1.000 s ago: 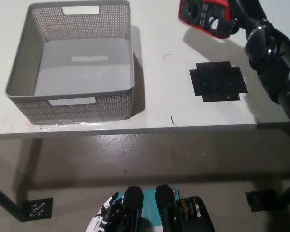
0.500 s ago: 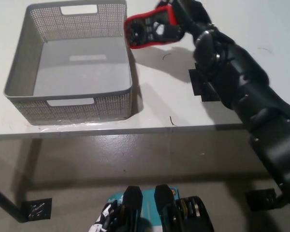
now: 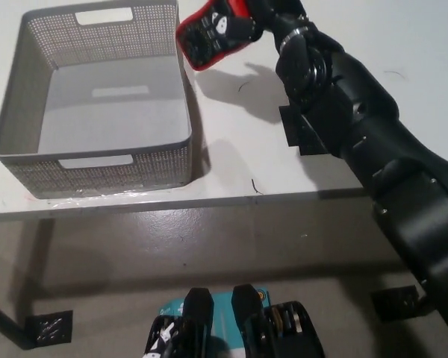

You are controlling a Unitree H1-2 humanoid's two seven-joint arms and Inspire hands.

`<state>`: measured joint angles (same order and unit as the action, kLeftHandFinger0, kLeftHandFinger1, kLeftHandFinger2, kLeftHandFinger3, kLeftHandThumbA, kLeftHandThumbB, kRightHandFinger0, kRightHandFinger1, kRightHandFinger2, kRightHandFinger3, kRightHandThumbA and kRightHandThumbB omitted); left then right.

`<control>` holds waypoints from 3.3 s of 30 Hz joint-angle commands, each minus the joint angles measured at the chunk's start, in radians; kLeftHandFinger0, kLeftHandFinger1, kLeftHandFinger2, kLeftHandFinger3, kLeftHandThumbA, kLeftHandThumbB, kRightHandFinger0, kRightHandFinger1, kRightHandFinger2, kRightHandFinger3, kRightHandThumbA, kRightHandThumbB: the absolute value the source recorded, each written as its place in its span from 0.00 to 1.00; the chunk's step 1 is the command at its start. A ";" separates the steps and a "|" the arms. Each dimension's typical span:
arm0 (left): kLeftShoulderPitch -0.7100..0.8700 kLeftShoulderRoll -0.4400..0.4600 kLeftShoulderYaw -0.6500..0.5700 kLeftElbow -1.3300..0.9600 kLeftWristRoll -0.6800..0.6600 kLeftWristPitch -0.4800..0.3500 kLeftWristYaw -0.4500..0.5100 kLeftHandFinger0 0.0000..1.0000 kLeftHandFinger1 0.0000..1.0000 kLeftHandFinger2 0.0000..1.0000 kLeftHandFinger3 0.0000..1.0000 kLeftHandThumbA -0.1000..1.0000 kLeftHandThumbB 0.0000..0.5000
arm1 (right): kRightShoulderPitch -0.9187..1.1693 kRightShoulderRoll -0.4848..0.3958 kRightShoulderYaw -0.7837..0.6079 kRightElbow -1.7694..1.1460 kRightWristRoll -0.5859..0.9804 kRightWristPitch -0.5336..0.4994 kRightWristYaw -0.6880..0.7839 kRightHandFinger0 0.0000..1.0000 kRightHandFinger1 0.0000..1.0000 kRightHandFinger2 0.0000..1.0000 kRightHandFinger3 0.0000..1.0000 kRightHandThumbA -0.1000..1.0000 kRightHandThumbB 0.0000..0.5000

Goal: Use the right hand to pick up a multimeter on the right side and put it into a container on the left side

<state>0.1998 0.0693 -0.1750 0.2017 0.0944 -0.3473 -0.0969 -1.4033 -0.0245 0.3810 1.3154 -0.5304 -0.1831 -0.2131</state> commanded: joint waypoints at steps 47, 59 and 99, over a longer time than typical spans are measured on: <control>0.048 -0.004 -0.035 -0.035 0.048 -0.034 -0.016 1.00 1.00 1.00 1.00 1.00 0.63 | 0.001 0.059 0.025 -0.186 -0.046 0.023 0.004 0.00 0.18 0.75 0.70 0.00 0.25; 0.038 0.006 -0.052 -0.031 0.057 -0.041 -0.010 1.00 1.00 1.00 1.00 1.00 0.58 | 0.038 0.029 0.033 -0.190 0.006 0.190 0.356 1.00 1.00 1.00 1.00 0.89 1.00; -0.033 0.014 0.012 0.012 -0.005 -0.002 0.006 1.00 1.00 1.00 1.00 1.00 0.65 | 1.094 -0.397 -0.675 -2.047 0.747 0.333 0.401 1.00 1.00 1.00 1.00 1.00 0.88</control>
<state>0.1885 0.0755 -0.2159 0.2151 0.1512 -0.3577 -0.1013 -0.7027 -0.3187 0.0768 0.1091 -0.3312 0.0913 0.2598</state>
